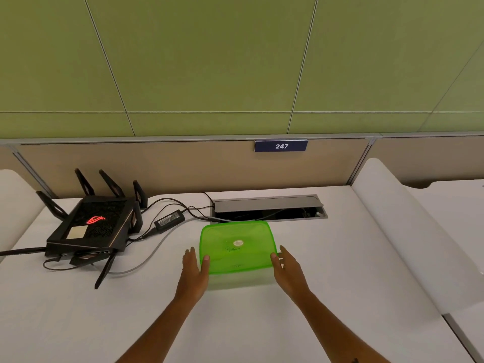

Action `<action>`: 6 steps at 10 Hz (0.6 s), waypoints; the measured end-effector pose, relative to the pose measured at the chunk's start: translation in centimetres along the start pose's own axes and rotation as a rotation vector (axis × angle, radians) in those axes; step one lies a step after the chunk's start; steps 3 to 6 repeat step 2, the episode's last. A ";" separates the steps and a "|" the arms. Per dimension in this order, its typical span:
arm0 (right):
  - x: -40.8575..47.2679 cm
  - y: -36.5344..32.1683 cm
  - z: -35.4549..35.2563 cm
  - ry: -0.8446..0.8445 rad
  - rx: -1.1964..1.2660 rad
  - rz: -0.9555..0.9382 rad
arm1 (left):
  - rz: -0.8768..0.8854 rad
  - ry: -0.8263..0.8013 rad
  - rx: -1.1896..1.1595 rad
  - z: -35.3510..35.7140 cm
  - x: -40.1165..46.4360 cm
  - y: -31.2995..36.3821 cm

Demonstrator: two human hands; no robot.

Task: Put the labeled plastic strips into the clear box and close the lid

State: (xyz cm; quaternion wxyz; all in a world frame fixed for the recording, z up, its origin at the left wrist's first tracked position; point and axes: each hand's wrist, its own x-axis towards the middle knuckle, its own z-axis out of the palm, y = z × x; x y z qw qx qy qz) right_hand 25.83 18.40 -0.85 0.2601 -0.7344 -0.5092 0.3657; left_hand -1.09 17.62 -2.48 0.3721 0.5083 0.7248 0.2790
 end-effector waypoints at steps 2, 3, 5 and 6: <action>-0.6 -1.0 -1.9 0.108 -0.274 -0.269 | 0.245 0.158 0.276 -2.4 0.8 0.6; -0.6 -1.0 -1.9 0.108 -0.274 -0.269 | 0.245 0.158 0.276 -2.4 0.8 0.6; -0.6 -1.0 -1.9 0.108 -0.274 -0.269 | 0.245 0.158 0.276 -2.4 0.8 0.6; -0.6 -1.0 -1.9 0.108 -0.274 -0.269 | 0.245 0.158 0.276 -2.4 0.8 0.6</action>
